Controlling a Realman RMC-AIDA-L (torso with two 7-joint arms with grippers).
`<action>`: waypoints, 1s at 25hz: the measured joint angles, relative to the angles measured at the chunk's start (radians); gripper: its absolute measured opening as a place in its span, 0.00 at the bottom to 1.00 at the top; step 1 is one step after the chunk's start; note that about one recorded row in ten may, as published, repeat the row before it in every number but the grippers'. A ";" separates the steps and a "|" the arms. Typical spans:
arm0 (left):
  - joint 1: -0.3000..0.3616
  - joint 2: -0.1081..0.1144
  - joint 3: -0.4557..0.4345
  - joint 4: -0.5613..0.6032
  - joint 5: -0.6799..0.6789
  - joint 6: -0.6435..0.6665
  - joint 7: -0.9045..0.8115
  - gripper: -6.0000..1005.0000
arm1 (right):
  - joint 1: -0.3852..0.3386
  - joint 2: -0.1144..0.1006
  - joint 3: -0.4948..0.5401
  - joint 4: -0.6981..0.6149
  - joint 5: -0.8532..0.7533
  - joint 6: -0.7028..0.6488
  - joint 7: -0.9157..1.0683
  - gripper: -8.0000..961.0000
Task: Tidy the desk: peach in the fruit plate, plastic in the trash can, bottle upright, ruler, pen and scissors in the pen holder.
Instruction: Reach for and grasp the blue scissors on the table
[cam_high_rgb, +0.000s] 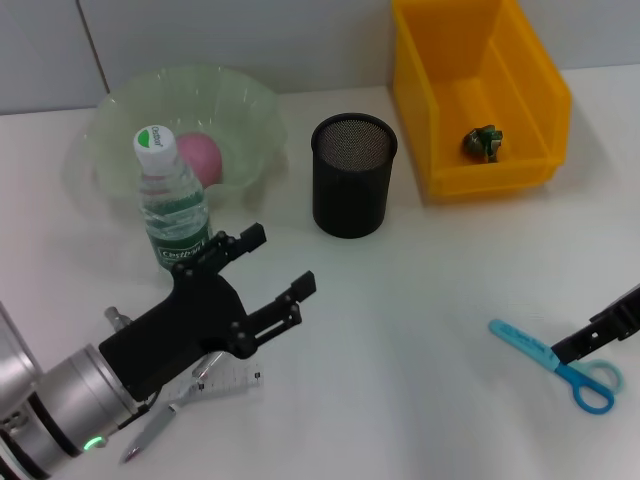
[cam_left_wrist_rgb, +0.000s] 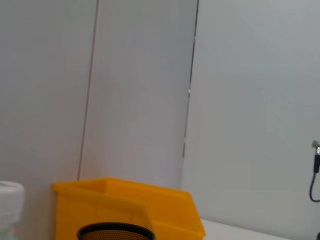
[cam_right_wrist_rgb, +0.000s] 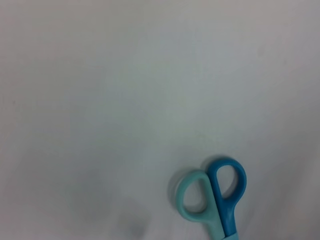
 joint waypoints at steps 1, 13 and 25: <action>-0.001 0.000 0.006 0.002 0.000 -0.004 0.000 0.79 | 0.000 0.002 -0.001 -0.002 -0.003 0.000 0.000 0.85; 0.000 0.000 0.054 0.009 0.005 -0.014 -0.013 0.79 | -0.013 0.014 -0.004 -0.029 0.000 -0.019 -0.001 0.84; 0.002 0.000 0.057 0.026 0.002 -0.014 -0.020 0.79 | -0.005 0.008 -0.010 -0.026 -0.005 -0.028 -0.006 0.84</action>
